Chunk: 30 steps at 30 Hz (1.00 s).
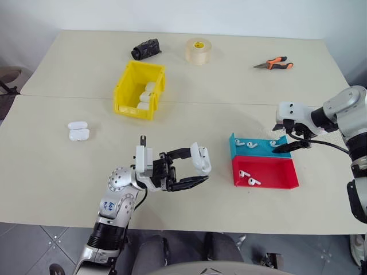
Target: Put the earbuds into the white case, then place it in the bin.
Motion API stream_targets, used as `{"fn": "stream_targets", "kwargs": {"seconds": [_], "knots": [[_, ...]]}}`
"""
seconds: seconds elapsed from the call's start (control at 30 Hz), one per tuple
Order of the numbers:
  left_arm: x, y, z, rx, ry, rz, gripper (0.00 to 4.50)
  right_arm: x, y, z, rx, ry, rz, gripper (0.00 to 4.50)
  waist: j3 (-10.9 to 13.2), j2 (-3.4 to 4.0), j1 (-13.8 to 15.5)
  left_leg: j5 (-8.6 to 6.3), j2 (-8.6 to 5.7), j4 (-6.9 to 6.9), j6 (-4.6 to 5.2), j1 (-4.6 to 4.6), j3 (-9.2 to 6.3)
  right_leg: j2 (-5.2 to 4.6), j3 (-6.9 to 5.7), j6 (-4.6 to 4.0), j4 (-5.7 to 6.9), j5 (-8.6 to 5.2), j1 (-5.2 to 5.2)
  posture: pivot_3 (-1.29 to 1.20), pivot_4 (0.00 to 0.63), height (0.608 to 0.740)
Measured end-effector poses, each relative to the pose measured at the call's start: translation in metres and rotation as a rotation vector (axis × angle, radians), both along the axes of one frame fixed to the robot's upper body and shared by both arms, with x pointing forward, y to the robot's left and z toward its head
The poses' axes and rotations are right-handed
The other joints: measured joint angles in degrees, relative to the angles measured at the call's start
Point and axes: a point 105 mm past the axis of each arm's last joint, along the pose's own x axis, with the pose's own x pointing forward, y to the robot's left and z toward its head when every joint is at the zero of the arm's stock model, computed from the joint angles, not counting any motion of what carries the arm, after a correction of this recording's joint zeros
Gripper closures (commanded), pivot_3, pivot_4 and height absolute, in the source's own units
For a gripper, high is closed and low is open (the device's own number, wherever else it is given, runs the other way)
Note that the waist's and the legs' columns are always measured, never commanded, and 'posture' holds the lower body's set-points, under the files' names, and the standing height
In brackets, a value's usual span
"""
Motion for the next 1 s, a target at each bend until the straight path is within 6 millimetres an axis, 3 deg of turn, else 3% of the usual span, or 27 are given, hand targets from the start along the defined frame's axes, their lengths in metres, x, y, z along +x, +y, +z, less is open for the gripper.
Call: {"fn": "stream_targets", "kwargs": {"seconds": [0.2,0.3,0.43,0.87,1.0], "knots": [[-0.001,-0.002,0.000,-0.001,-0.001,-0.004,1.52,0.003,0.010,-0.007,-0.008,0.013,0.031,0.05,0.01,0.02,0.01,0.00,0.00,0.00,0.00,0.00,0.00,0.00,0.00,0.00,0.01,0.00,0.00,0.00,0.150,0.740],[-0.001,-0.002,0.000,-0.001,-0.001,-0.004,1.52,0.003,0.009,-0.008,-0.016,0.016,0.031,0.68,0.01,0.03,0.13,0.00,0.00,0.01,0.00,-0.01,-0.01,0.00,0.00,0.00,0.01,0.00,0.00,0.00,0.150,0.740],[-0.001,-0.002,0.000,-0.001,0.001,-0.001,1.52,0.002,0.006,-0.011,-0.033,0.026,0.026,1.99,0.02,0.03,0.00,0.00,0.00,0.00,0.00,0.00,-0.01,0.00,0.00,0.00,0.01,0.00,0.00,0.00,0.150,0.740],[-0.001,-0.002,0.000,-0.001,0.001,-0.001,1.52,0.001,0.002,-0.013,-0.059,0.032,0.026,1.99,0.01,0.03,0.05,0.00,0.00,0.01,0.00,0.00,-0.01,0.00,0.00,0.00,0.01,0.00,0.00,0.00,0.150,0.740],[-0.001,-0.002,0.000,-0.001,0.001,-0.001,1.52,0.001,0.002,-0.013,-0.057,0.033,0.023,2.91,0.01,0.03,0.05,0.00,0.00,0.01,0.00,0.00,-0.01,0.00,0.00,0.00,0.01,0.00,0.00,0.00,0.150,0.740]]}}
